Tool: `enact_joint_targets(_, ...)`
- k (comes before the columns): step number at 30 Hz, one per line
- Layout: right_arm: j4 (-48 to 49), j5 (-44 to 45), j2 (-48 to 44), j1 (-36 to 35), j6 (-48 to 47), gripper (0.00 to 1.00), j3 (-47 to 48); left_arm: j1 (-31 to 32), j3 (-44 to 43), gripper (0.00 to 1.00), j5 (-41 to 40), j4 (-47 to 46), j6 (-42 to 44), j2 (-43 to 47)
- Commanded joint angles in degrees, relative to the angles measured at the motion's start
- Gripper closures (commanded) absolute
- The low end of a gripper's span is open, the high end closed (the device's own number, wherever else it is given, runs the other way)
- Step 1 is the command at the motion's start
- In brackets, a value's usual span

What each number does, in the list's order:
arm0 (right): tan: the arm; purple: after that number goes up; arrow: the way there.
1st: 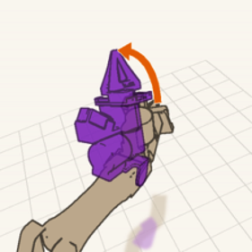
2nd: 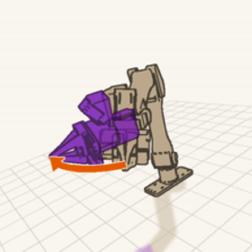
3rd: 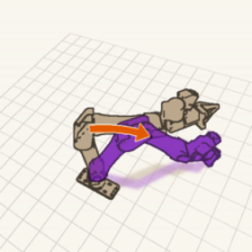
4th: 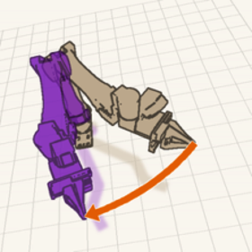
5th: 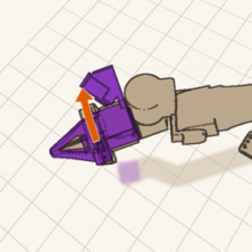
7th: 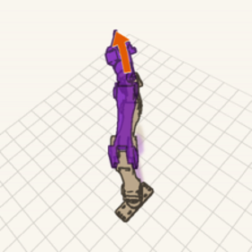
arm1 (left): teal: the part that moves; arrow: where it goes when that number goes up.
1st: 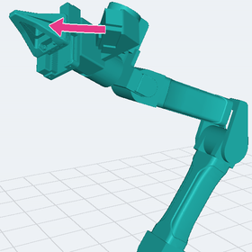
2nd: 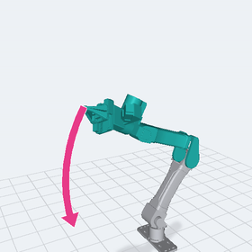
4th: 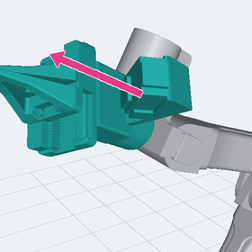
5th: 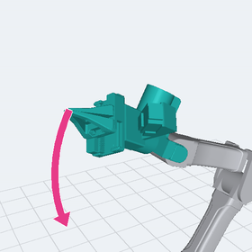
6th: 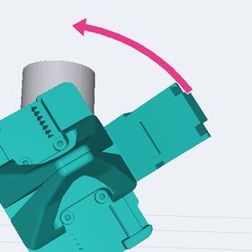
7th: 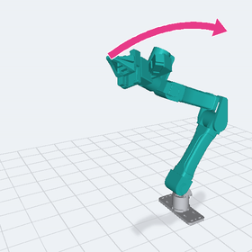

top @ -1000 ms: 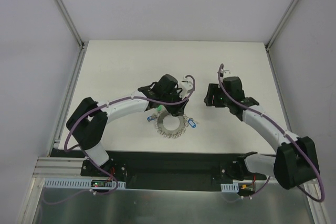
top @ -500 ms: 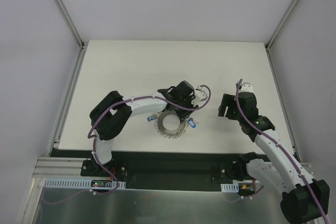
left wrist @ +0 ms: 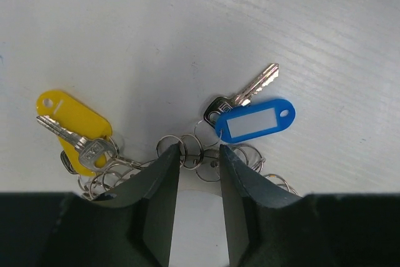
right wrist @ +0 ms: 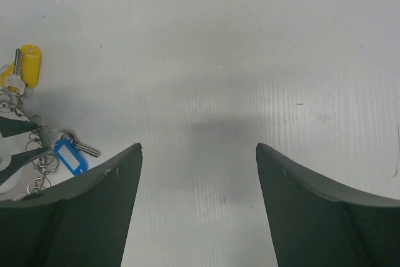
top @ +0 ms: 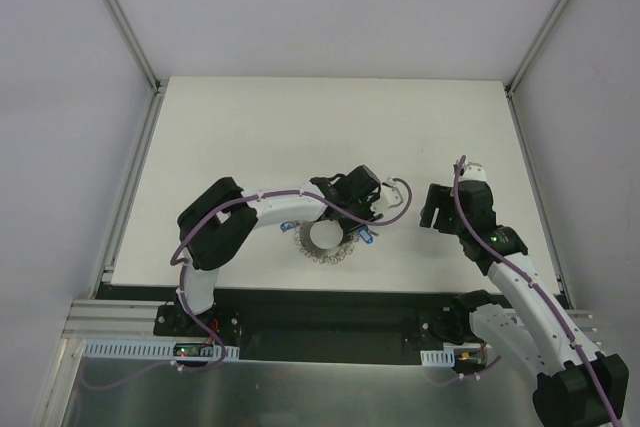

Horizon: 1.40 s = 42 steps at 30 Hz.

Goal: Put the keys on the keyring

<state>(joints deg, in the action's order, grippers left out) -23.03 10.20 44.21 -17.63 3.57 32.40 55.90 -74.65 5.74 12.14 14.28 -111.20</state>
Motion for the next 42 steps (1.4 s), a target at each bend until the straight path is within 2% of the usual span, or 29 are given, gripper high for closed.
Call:
enact_joint_targets(1, -0.1, 0.2, 0.0, 0.5, -0.8, 0.23, 0.0, 0.4, -2.3, 0.69, -3.7, 2.5, 2.3, -1.5)
enact_joint_targets(7, -0.1, -0.1, 0.0, 0.7, -1.0, 0.23, -0.1, 1.0, -3.5, 0.69, -5.3, 4.0, 3.9, -3.2)
enact_joint_targets(10, -0.1, -0.1, -0.1, 0.8, -1.0, 0.23, -0.1, 1.1, -3.2, 0.77, -5.5, 4.6, 4.3, -2.7)
enact_joint_targets(11, 0.0, -0.1, -0.1, 0.8, -1.0, 0.23, 0.0, 1.1, -3.0, 0.84, -5.5, 4.6, 4.2, -2.4)
enact_joint_targets(14, 0.1, -0.8, -0.3, 0.8, -1.3, 0.23, 0.3, 1.1, -2.6, 0.93, -5.4, 4.9, 4.1, -0.5)
enact_joint_targets(17, 0.7, -1.9, 0.1, 0.8, -2.2, 0.24, 0.7, 1.1, -2.0, 1.0, -5.4, 5.1, 3.9, 1.9)
enact_joint_targets(22, 1.6, -4.0, 0.7, 0.8, -3.3, 0.24, 1.8, 1.1, 0.3, 1.0, -4.0, 5.1, 3.7, 6.9)
enact_joint_targets(26, 3.2, -9.6, 1.1, 0.8, -5.2, 0.24, 2.6, -0.1, 2.2, 1.0, -1.8, 5.1, 2.9, 10.8)
enact_joint_targets(30, 5.8, -18.0, 0.6, 0.8, -8.1, 0.25, 3.5, -2.8, 4.1, 1.0, 4.5, 4.9, 1.7, 15.6)
enact_joint_targets(37, 10.7, -37.4, 1.6, 0.3, -12.7, 0.24, 7.1, -6.2, 6.5, 1.0, 15.4, 4.0, 3.1, 25.8)
enact_joint_targets(42, 15.0, -43.3, 3.3, -3.2, -12.7, 0.25, 10.5, -8.7, 7.3, 1.0, 22.1, 3.4, 2.8, 31.8)
